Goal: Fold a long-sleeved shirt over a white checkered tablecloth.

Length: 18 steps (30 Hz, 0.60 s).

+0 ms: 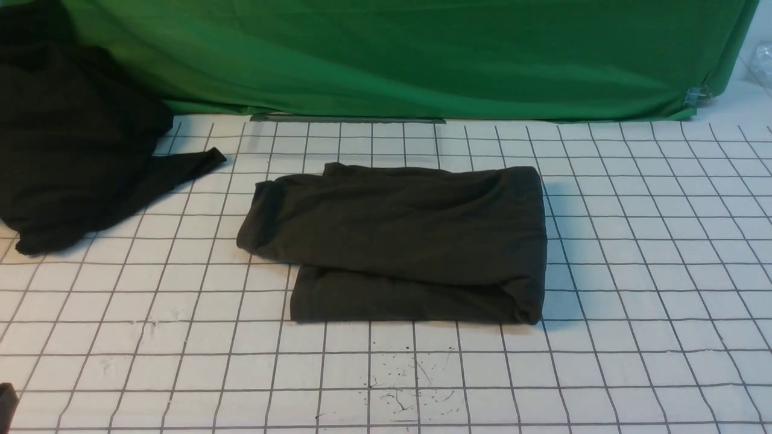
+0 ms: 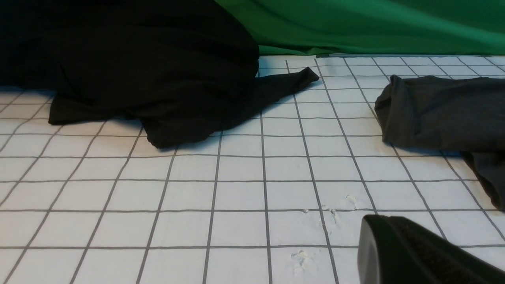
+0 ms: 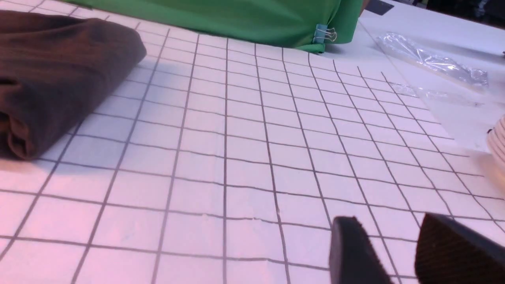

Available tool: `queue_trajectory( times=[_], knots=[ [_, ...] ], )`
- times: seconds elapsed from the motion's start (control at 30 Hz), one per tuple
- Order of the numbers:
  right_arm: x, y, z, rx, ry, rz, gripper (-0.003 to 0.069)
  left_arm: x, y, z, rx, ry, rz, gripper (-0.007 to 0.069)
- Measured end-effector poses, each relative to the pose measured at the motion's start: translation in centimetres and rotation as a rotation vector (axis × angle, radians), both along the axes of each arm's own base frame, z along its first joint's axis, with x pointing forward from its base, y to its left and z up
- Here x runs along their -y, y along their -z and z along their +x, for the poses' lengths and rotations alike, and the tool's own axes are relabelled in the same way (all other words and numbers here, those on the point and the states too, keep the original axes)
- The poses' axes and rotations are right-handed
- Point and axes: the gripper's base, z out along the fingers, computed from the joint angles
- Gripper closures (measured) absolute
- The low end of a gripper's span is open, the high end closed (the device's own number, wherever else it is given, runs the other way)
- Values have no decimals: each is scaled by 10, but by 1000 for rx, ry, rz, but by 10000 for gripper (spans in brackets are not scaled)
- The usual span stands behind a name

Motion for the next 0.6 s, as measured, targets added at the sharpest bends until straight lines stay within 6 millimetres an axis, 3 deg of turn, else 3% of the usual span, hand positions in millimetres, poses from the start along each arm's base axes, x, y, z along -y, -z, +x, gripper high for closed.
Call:
queue_trajectory(
  times=[0.6],
  knots=[
    [0, 0, 0, 6, 14, 79, 418, 0, 0, 0, 0, 0, 0, 621]
  ],
)
